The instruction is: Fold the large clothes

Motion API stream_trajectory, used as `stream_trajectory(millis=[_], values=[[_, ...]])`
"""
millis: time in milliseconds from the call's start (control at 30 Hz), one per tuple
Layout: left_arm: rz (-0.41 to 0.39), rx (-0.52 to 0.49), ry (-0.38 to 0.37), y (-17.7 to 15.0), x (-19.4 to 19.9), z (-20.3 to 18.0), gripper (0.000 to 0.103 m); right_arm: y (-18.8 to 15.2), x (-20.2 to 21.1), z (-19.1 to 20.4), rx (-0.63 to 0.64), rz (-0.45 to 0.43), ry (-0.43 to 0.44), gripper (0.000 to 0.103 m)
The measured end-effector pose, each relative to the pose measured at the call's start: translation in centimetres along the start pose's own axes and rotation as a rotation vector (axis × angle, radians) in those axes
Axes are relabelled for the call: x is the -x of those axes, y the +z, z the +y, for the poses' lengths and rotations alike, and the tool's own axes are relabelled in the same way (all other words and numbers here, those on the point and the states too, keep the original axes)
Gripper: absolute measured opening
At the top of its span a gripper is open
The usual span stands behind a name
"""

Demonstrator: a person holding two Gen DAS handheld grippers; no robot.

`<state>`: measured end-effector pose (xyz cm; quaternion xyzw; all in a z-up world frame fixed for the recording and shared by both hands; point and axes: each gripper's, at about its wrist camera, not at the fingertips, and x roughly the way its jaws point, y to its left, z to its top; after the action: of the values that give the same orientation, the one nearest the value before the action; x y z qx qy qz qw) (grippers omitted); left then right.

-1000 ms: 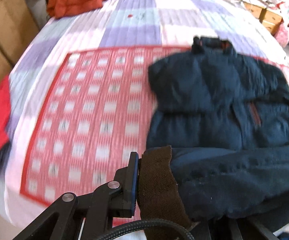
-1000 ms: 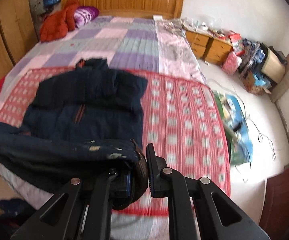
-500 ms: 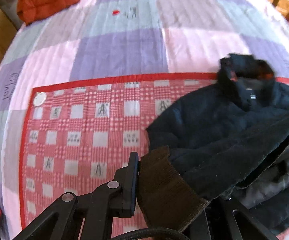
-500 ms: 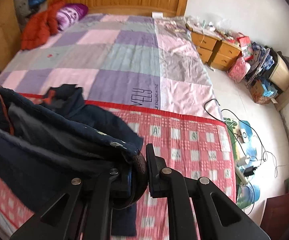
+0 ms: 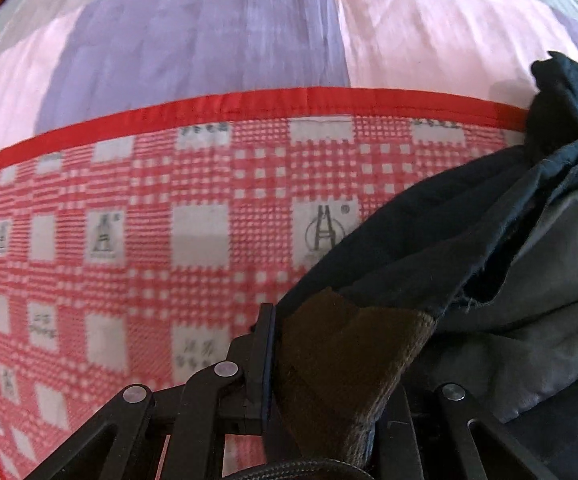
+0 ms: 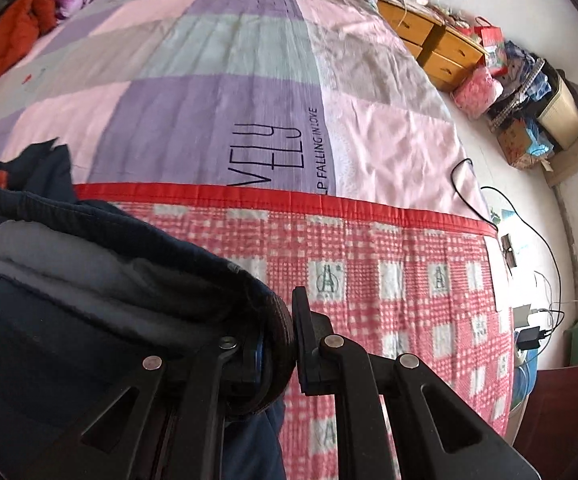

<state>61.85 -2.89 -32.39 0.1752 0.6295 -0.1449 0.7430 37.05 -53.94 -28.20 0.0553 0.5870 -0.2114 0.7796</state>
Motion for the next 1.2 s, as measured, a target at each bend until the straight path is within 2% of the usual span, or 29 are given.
stream_trajectory(millis=[200, 233, 300, 367, 433, 500, 567, 633, 667, 767, 833, 900, 967, 1033, 1067, 1100, 1133, 1167, 1200], values=[[0.017, -0.005, -0.029, 0.2, -1.8, -0.4, 0.028, 0.1, -2.8, 0.4, 0.0, 0.034, -0.005, 0.013], [0.021, -0.009, -0.038, 0.2, -1.7, -0.3, 0.032, 0.1, -2.8, 0.3, 0.001, 0.035, 0.001, 0.014], [0.035, -0.022, -0.049, 0.3, -1.2, 0.3, 0.05, 0.1, -2.5, 0.1, 0.02, 0.036, 0.003, 0.021], [0.027, -0.021, -0.096, 0.7, 0.2, 1.6, 0.084, 0.3, -1.7, 0.2, 0.075, 0.024, -0.041, 0.036], [0.029, 0.006, -0.172, 1.2, 1.7, 2.8, 0.1, 0.4, -0.5, -0.1, 0.124, 0.006, -0.062, 0.056], [-0.026, 0.043, -0.262, 1.9, 4.6, 4.2, 0.101, 0.6, 1.4, -0.7, 0.163, -0.017, -0.067, 0.067], [-0.081, 0.089, -0.335, 2.4, 7.6, 5.6, 0.102, 0.8, 3.9, -1.5, 0.185, -0.052, -0.044, 0.073], [-0.142, 0.091, -0.342, 2.0, 10.3, 6.1, 0.102, 0.8, 6.4, -1.8, 0.216, -0.091, -0.034, 0.082], [-0.162, 0.077, -0.332, 1.7, 11.3, 6.0, 0.102, 0.7, 7.7, -1.6, 0.251, -0.12, -0.056, 0.084], [-0.212, -0.011, -0.289, 0.2, 13.5, 4.3, 0.102, 0.2, 10.6, -1.2, 0.319, -0.16, -0.044, 0.085], [-0.229, -0.088, -0.278, -1.6, 14.5, 2.1, 0.102, 0.7, 10.8, -1.9, 0.258, -0.137, -0.003, 0.086], [-0.226, -0.163, -0.277, -3.5, 14.5, -0.4, 0.102, 2.4, 9.2, -3.9, 0.083, -0.041, 0.091, 0.086], [-0.232, -0.222, -0.284, -5.5, 14.7, -3.1, 0.102, 3.8, 7.3, -4.4, -0.012, 0.037, 0.11, 0.086], [-0.232, -0.273, -0.31, -7.6, 14.9, -5.7, 0.102, 4.9, 5.2, -4.5, -0.054, 0.137, 0.122, 0.087], [-0.23, -0.286, -0.321, -8.4, 15.0, -6.6, 0.102, 5.2, 4.1, -4.3, -0.061, 0.21, 0.094, 0.087], [-0.228, -0.291, -0.339, -9.1, 14.9, -7.5, 0.102, 5.3, 3.8, -3.8, -0.036, 0.234, 0.049, 0.087], [-0.22, -0.286, -0.372, -9.9, 14.5, -8.6, 0.102, 5.3, 3.9, -2.9, 0.045, 0.238, -0.036, 0.087], [-0.213, -0.28, -0.393, -10.3, 14.2, -9.3, 0.102, 5.0, 4.6, -1.9, 0.135, 0.203, -0.104, 0.087], [-0.211, -0.279, -0.402, -10.9, 13.9, -10.1, 0.102, 4.9, 5.8, -1.5, 0.165, 0.144, -0.113, 0.087]])
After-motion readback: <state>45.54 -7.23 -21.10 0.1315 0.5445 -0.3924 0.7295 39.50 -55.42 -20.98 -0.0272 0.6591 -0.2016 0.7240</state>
